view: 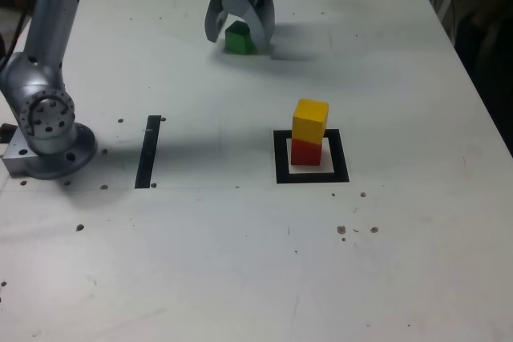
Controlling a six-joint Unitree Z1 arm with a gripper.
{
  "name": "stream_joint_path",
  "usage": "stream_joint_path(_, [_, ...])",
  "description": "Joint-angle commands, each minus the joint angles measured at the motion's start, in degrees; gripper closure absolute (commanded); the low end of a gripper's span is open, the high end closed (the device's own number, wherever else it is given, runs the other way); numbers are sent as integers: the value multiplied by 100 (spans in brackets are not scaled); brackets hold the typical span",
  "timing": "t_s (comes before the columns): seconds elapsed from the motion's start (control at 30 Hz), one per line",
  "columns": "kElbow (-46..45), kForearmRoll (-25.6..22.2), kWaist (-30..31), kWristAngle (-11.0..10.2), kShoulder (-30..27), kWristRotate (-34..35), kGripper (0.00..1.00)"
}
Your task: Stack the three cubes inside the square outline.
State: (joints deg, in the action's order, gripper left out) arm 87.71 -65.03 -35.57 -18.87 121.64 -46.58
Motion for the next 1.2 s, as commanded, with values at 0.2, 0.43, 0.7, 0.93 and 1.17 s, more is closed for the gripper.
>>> stream_joint_path(0.2, [246, -94, 6, 109, 193, -7, 60])
stream_joint_path(0.43, [340, -112, 6, 89, 298, -9, 70])
stream_joint_path(0.7, [358, -63, 27, 155, 349, 9, 87])
stream_joint_path(0.93, [413, -166, 136, 322, -114, 115, 88])
stream_joint_path(1.17, [410, -516, 499, 378, -395, 701, 88])
